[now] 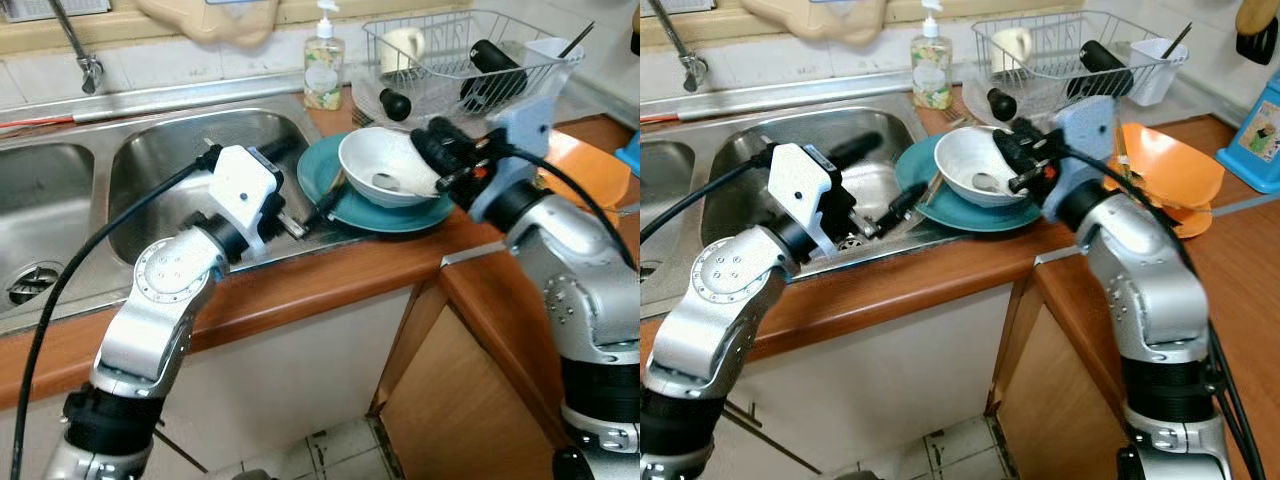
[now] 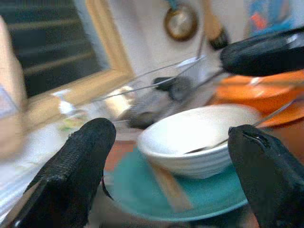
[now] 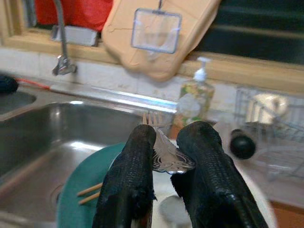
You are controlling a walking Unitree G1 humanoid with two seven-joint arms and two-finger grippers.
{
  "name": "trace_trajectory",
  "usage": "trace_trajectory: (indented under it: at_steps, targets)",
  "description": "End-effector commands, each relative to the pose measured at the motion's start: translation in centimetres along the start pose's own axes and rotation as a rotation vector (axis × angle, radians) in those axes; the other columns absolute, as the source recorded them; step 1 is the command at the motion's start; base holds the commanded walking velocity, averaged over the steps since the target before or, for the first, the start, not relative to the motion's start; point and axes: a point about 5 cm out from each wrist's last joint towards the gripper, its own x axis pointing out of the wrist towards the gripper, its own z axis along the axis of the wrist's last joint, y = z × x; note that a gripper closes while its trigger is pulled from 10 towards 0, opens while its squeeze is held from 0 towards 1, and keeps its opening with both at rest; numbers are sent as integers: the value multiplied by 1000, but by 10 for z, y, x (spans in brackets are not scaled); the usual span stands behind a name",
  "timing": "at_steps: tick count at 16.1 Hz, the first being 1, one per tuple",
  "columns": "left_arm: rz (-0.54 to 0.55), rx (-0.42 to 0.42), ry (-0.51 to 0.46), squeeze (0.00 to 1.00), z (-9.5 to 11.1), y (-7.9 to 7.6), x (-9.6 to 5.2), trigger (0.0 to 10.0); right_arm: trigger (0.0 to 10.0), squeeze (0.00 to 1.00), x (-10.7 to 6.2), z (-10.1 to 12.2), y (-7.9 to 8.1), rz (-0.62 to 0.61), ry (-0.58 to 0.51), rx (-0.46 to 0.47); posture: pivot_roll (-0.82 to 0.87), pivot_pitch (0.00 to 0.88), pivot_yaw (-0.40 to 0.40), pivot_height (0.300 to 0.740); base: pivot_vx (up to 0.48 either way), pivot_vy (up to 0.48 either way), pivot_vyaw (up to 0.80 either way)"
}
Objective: Kitchen organization
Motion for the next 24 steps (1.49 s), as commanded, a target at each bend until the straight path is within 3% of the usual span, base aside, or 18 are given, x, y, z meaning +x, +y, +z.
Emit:
trace_trajectory:
  at_steps: [1, 3, 4, 5, 6, 7, 8, 24]
  targets:
    - [-8, 116, -29, 0, 7, 3, 5, 10000, 0, 0, 2, 8, 11, 56, -19, -4, 3, 0, 33, 740, 0, 0, 0]
    - [-77, 168, 9, 0, -1, 0, 9, 10000, 0, 0, 5, 10, 23, 111, -13, 5, 3, 0, 33, 740, 0, 0, 0]
    - [-102, 189, 22, 75, -4, -1, 11, 10000, 0, 0, 7, 10, 26, 131, -10, 3, 3, 0, 35, 740, 0, 0, 0]
    - [-133, 214, 35, 1000, -8, -1, 16, 4980, 0, 0, 9, 10, 35, 172, -1, -1, 4, 0, 41, 740, 0, 0, 0]
    - [-135, 242, 31, 1000, -8, 1, 19, 0, 0, 0, 9, 10, 38, 184, 3, 1, 4, 0, 43, 740, 0, 0, 0]
    - [-146, 257, 32, 533, -8, 1, 21, 0, 0, 0, 9, 10, 40, 191, 7, 2, 5, 0, 43, 740, 0, 0, 0]
    - [-157, 271, 34, 0, -9, 1, 22, 0, 0, 0, 9, 9, 41, 194, 10, 4, 5, 0, 43, 740, 0, 0, 0]
    - [-147, 409, 42, 0, -18, 7, 36, 0, 0, 0, 7, 10, 55, 244, 35, 10, -16, 0, 46, 740, 0, 0, 0]
